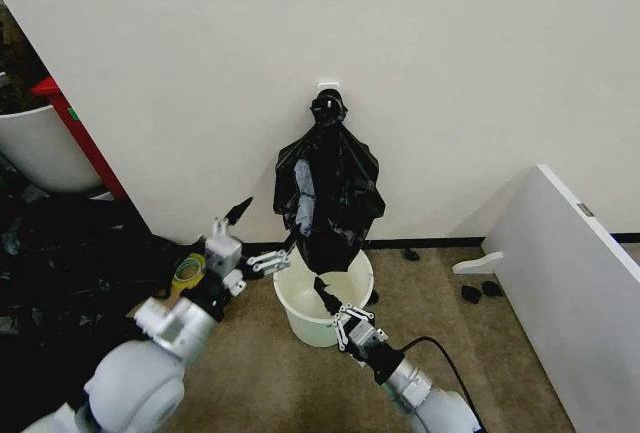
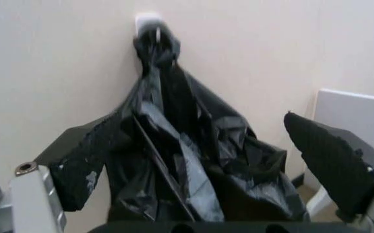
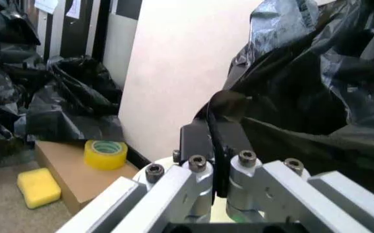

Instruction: Place the garbage bag over the trash bin.

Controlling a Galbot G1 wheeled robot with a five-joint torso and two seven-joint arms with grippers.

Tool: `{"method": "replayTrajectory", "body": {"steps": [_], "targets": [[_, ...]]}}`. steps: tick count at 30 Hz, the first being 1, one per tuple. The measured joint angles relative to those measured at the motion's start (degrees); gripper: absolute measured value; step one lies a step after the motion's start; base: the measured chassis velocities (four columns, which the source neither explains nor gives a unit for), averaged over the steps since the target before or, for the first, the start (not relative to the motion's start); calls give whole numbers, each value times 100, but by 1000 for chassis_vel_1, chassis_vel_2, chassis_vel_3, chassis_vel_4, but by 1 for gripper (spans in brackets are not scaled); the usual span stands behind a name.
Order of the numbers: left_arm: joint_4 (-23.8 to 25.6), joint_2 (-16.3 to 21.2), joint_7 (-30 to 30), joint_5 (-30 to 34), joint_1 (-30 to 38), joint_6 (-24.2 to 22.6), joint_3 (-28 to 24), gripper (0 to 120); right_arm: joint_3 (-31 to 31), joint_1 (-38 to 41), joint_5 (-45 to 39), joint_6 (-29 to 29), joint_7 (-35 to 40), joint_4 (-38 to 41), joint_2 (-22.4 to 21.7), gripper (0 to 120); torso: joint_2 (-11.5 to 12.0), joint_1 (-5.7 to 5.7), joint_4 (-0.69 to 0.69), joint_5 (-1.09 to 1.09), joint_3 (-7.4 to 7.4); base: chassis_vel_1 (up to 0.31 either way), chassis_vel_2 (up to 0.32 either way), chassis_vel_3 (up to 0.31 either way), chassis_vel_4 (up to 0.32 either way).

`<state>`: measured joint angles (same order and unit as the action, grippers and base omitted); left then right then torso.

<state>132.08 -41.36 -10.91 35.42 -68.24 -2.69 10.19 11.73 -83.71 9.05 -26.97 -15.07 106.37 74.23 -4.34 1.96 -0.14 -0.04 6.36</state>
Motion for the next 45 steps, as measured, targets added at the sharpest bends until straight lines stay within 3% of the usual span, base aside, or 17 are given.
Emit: {"method": "replayTrajectory", "body": {"steps": [6,11,13,19,21,23,24,27,28,32,34,36,44,45], "targets": [[-312,-135,-637,583,1208,-784,-890,98,56,-43,25,-61,-7,16,52,0,0,0,-2,1,0,0,0,0,0],[-466,-302,-881,861,1557,-1133,-1114,94,124,-89,24,-103,-13,61,54,0,0,0,0,1,-1,0,0,0,0],[-539,-373,-942,1016,1658,-1210,-1222,85,147,-110,14,-125,-13,74,21,0,0,0,0,1,-1,0,0,0,0],[-706,-508,-1062,1144,1779,-1299,-1361,70,176,-139,7,-147,-19,115,-24,0,0,0,0,1,-1,0,0,0,0],[-817,-608,-1125,1191,1856,-1346,-1415,59,197,-160,-11,-156,-35,132,-54,0,0,0,0,1,-1,0,0,0,0],[-849,-635,-1132,1191,1873,-1353,-1426,57,202,-164,-15,-158,-38,133,-61,0,0,0,0,1,-1,0,0,0,0],[-957,-728,-1146,1183,1913,-1361,-1455,47,222,-179,-30,-183,-57,133,-100,0,0,0,-1,1,-1,0,0,0,0],[-1102,-863,-1178,1171,1924,-1348,-1480,34,238,-167,-64,-196,-64,127,-139,0,0,0,-1,1,-1,0,0,0,0],[-1102,-863,-1178,1171,1924,-1348,-1480,34,238,-167,-64,-196,-64,127,-139,0,0,0,-1,1,-1,0,0,0,0],[-1117,-900,-1183,1160,1919,-1252,-1475,16,229,-152,-67,-194,-44,73,-129,0,0,0,-1,1,-1,0,0,0,0],[-1117,-908,-1183,1159,1915,-1219,-1468,15,224,-148,-69,-195,-35,60,-128,0,0,0,-1,1,-1,0,0,0,0],[-1126,-918,-1184,1159,1914,-1174,-1448,2,216,-137,-75,-191,-21,53,-127,0,0,0,-1,0,-1,0,0,0,0],[-1182,-937,-1147,1189,1886,-1008,-1290,0,182,-238,-269,63,172,280,-176,0,0,-1,0,1,-1,0,0,0,0],[-1238,-947,-1087,1209,1849,-896,-1212,0,149,-380,-486,357,366,528,-230,7,0,-1,0,1,-1,0,0,0,0]]}}
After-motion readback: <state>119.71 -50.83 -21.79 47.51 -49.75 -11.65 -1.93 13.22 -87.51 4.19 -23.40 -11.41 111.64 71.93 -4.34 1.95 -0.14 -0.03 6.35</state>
